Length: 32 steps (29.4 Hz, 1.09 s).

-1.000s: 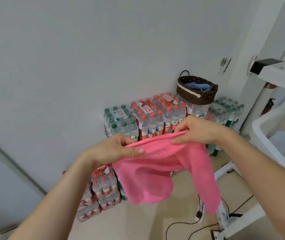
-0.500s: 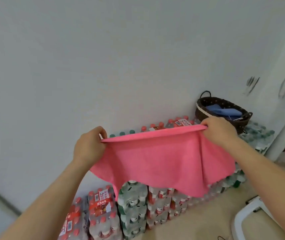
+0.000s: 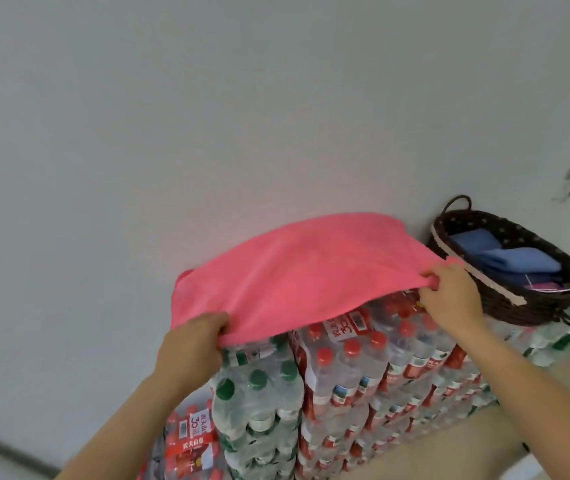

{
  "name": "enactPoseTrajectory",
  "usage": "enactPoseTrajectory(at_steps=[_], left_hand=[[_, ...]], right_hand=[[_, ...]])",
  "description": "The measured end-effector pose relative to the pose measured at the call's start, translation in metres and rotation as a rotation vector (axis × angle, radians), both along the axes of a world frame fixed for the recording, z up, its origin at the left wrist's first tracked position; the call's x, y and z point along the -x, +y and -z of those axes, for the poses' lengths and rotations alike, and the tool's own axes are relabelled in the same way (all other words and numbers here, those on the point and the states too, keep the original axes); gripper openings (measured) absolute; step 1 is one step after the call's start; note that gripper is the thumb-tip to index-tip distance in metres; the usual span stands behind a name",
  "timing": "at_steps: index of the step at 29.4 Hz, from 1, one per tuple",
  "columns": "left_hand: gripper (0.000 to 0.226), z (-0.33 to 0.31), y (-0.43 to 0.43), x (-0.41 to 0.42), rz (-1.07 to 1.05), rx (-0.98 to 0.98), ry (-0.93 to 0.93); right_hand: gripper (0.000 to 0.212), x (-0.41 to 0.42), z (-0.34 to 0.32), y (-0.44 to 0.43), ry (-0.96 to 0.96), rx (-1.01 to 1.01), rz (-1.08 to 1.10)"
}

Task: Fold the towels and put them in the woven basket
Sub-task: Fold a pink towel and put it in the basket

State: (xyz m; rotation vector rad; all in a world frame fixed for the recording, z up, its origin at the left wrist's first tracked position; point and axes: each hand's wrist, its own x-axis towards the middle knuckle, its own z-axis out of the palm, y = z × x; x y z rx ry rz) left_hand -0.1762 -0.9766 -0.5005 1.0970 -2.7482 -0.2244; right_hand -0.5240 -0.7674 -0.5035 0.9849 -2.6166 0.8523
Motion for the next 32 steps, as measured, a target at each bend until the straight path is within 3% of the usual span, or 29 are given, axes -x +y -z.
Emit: enactPoseTrajectory(at_steps=[3, 6, 10, 13, 15, 17, 20, 22, 26, 29, 32], left_hand=[[0.03, 0.041, -0.004, 0.005, 0.183, -0.252, -0.232], [0.026, 0.061, -0.003, 0.004, 0.334, -0.374, -0.406], [0.029, 0.061, -0.012, 0.013, 0.434, -0.604, -0.561], [0.02, 0.054, -0.024, 0.03, 0.491, -0.668, -0.53], [0.019, 0.051, -0.037, 0.051, 0.527, -0.639, -0.38], [0.018, 0.045, -0.044, 0.077, 0.552, -0.551, -0.215], [0.021, 0.044, -0.043, 0.119, 0.53, -0.506, -0.061], [0.022, 0.04, -0.039, 0.151, 0.508, -0.492, 0.011], [0.021, 0.036, -0.033, 0.228, 0.48, -0.461, 0.04], [0.021, 0.046, -0.027, 0.286, 0.421, -0.465, 0.03], [0.025, 0.064, -0.018, 0.34, 0.372, -0.439, -0.011]], right_hand=[[0.022, 0.001, 0.049, -0.001, -0.032, -0.186, -0.001], [0.021, -0.006, 0.086, 0.003, -0.077, -0.313, -0.035], [0.027, -0.01, 0.108, 0.009, -0.262, -0.283, 0.081], [0.025, -0.014, 0.105, 0.008, -0.35, -0.225, 0.175], [0.025, -0.019, 0.104, 0.003, -0.445, -0.109, 0.28], [0.006, -0.02, 0.105, 0.002, -0.629, 0.145, 0.442], [0.043, -0.017, 0.11, 0.007, -1.12, 0.509, 0.616], [0.048, -0.012, 0.113, 0.012, -1.302, 0.618, 0.638], [0.028, 0.004, 0.122, 0.016, -1.445, 0.887, 0.662], [0.03, 0.013, 0.137, 0.02, -1.541, 1.089, 0.683], [0.03, 0.018, 0.153, 0.028, -1.62, 1.061, 0.703]])
